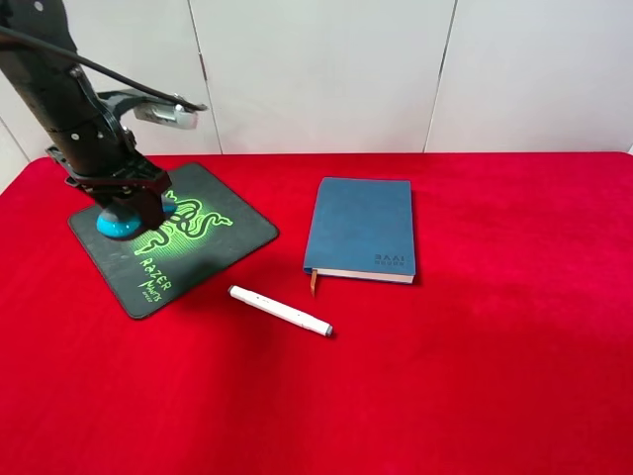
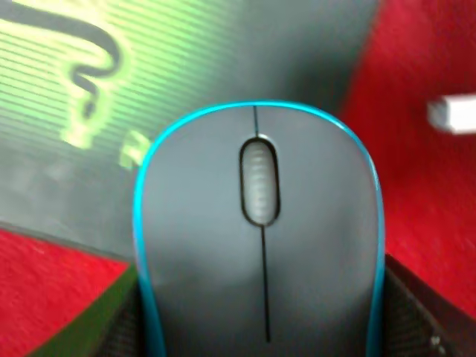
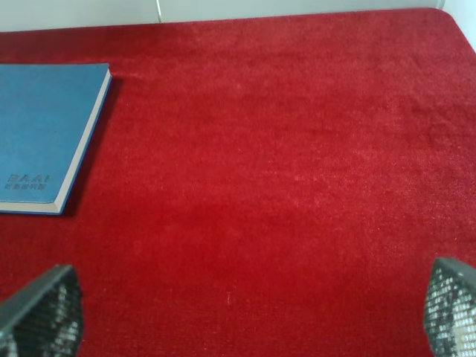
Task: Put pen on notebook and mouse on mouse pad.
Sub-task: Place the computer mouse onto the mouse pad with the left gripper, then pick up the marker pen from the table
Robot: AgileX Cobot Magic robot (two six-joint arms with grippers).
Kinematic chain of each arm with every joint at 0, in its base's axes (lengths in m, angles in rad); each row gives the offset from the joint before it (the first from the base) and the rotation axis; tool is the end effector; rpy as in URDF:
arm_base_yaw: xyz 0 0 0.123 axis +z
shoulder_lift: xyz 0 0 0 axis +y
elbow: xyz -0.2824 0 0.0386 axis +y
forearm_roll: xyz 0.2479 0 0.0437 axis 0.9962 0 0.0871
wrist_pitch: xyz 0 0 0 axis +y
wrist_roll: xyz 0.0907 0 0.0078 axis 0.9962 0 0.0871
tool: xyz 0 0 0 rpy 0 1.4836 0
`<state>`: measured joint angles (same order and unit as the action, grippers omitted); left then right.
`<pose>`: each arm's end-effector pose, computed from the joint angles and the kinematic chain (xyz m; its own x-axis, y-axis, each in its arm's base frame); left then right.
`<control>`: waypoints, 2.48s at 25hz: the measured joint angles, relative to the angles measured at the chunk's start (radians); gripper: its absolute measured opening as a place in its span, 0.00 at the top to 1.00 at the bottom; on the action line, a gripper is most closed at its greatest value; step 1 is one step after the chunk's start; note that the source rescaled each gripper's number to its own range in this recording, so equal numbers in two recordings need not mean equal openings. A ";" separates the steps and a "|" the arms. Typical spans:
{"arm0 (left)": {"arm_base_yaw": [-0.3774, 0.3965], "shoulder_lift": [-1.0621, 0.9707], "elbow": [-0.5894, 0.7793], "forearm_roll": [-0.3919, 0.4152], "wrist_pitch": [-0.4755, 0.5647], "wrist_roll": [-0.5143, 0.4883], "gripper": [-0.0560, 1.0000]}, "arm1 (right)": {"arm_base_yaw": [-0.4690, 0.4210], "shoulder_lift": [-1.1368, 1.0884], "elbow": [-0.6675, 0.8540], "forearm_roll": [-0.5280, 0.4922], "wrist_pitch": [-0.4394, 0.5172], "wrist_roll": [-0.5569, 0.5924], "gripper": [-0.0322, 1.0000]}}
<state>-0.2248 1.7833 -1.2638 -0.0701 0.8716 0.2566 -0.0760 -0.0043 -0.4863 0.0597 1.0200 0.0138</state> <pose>0.3480 -0.0846 0.2181 -0.8695 0.4138 -0.2699 0.4284 0.9036 0.0051 -0.0020 0.0048 0.2768 -0.4242 0.0774 -0.9023 0.0492 0.9968 0.0624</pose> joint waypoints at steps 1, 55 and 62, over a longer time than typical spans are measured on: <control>0.010 0.000 0.000 0.000 -0.021 -0.015 0.95 | 0.000 0.000 0.000 0.000 0.000 0.000 0.00; 0.066 0.072 -0.171 -0.003 0.173 -0.129 0.00 | 0.000 0.000 0.000 0.000 0.000 0.000 0.00; 0.066 -0.069 -0.171 0.002 0.287 -0.164 0.00 | 0.000 0.000 0.000 0.000 0.000 0.000 0.00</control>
<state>-0.1591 1.7140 -1.4352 -0.0682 1.1584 0.0925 -0.0760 -0.0043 -0.4863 0.0597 1.0200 0.0138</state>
